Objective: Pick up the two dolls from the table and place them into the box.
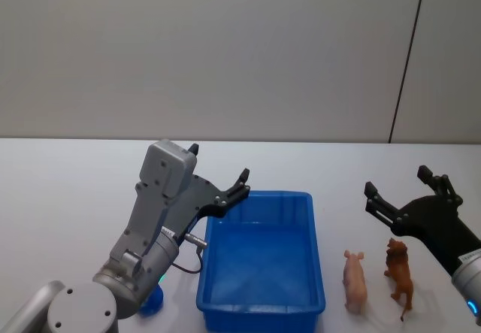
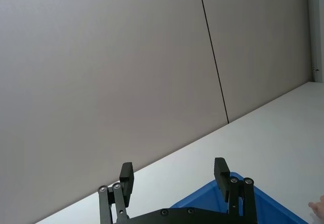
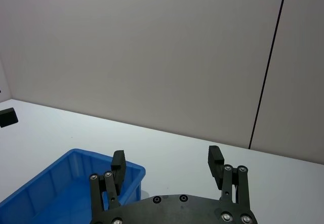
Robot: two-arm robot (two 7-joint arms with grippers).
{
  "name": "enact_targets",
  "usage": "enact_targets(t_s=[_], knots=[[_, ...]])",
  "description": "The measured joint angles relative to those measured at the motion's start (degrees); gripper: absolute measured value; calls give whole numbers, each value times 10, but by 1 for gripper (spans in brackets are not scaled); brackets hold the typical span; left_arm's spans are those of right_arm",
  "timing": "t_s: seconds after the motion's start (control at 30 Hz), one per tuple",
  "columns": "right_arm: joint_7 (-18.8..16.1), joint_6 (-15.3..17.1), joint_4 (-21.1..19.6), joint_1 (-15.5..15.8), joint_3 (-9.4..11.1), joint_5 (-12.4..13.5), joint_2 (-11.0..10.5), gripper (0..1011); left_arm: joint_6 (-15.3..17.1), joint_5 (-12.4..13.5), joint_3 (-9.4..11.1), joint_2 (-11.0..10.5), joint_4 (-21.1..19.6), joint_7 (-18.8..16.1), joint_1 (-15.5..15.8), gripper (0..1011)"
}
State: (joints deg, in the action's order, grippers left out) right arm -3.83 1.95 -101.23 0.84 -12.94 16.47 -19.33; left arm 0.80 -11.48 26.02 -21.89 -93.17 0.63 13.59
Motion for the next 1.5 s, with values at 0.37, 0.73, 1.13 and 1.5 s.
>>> enact_targets(t_s=[0.37,0.73,1.13,1.5], knots=[[0,0,0,0,0,0,0,1001,0,0,0,0,0,0,0,1001],[0,0,0,0,0,0,0,1001,0,0,0,0,0,0,0,1001],[0,0,0,0,0,0,0,1001,0,0,0,0,0,0,0,1001],[3,4,2,-1,0,-1,2,1001,0,0,0,0,0,0,0,1001]])
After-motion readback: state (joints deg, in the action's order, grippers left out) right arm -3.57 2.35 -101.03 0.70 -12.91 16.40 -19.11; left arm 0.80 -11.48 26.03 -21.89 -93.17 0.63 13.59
